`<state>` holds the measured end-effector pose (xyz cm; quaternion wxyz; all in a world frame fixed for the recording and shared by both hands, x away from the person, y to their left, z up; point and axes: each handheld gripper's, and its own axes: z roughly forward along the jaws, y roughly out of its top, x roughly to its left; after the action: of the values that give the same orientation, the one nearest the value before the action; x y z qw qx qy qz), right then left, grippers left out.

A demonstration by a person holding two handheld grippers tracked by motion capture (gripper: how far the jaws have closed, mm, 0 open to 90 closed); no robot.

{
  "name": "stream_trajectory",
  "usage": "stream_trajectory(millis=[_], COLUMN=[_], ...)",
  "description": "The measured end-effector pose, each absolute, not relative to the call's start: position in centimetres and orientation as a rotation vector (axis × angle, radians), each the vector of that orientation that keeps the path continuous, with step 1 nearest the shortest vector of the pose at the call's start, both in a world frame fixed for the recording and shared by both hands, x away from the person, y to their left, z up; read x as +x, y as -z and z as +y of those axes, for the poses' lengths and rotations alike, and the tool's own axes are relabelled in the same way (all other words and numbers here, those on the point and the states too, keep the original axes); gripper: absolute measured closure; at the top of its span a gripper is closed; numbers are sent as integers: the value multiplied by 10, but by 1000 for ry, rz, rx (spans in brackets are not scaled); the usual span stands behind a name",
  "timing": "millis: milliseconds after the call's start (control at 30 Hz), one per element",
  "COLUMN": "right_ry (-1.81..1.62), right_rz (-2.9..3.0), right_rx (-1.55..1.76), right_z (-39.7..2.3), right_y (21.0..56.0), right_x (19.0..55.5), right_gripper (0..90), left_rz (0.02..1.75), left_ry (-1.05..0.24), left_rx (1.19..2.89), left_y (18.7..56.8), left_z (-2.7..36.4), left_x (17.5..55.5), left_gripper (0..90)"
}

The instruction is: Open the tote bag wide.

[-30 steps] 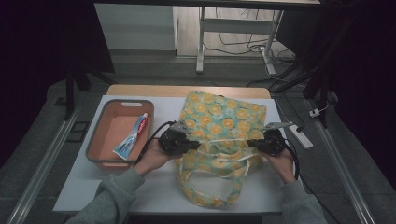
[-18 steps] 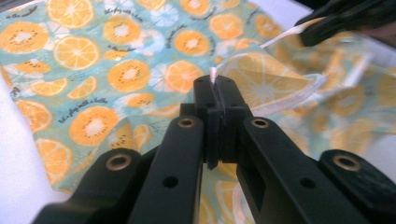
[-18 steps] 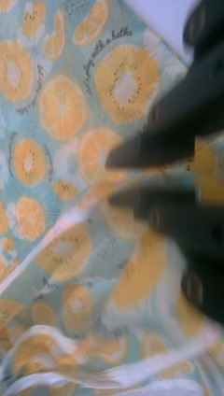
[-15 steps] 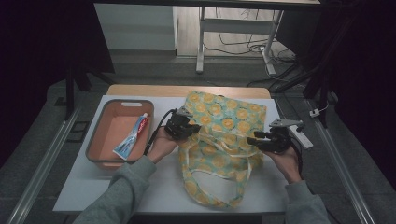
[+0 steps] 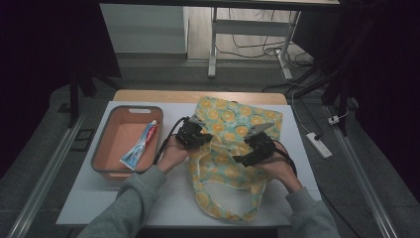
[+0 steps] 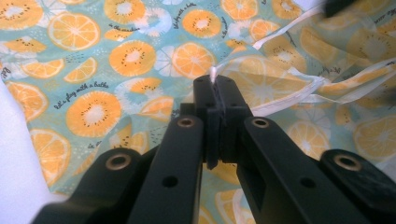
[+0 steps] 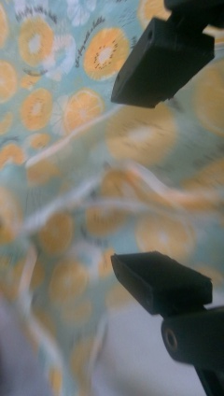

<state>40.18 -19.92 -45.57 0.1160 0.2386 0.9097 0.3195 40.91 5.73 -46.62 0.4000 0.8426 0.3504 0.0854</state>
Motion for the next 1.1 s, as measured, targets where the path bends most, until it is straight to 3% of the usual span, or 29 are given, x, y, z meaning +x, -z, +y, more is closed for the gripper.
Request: stream_trajectory(millis=[233, 433, 533, 567, 600, 667, 733, 867, 900, 967, 1100], right_ry=[-793, -734, -714, -701, -701, -708, -708, -729, -809, -835, -1015], right_rz=[2789, 2881, 2881, 2848, 2848, 2849, 2893, 2850, 2805, 2782, 2665], right_rx=[698, 690, 649, 661, 661, 680, 704, 663, 639, 632, 642], right_z=[-173, -169, -167, -167, -167, -171, -173, -177, -179, -180, -184], right_y=[487, 506, 510, 508, 508, 505, 503, 484, 464, 456, 416], right_x=[440, 444, 439, 439, 439, 440, 442, 435, 429, 426, 415], right_gripper=[109, 174, 307, 493, 493, 715, 833, 877, 884, 885, 890], left_rz=[896, 905, 901, 901, 902, 901, 898, 876, 866, 857, 824], left_ry=[-206, -209, -211, -212, -212, -210, -206, -210, -209, -210, -217], left_rx=[2129, 2129, 2127, 2125, 2122, 2117, 2112, 2092, 2074, 2038, 1971], left_y=[468, 470, 469, 469, 469, 468, 468, 462, 459, 453, 439], left_z=[61, 63, 63, 63, 63, 64, 65, 69, 71, 75, 84], left_x=[410, 412, 412, 411, 411, 411, 411, 407, 405, 401, 392], left_gripper=[877, 875, 873, 871, 871, 866, 858, 830, 775, 742, 577])
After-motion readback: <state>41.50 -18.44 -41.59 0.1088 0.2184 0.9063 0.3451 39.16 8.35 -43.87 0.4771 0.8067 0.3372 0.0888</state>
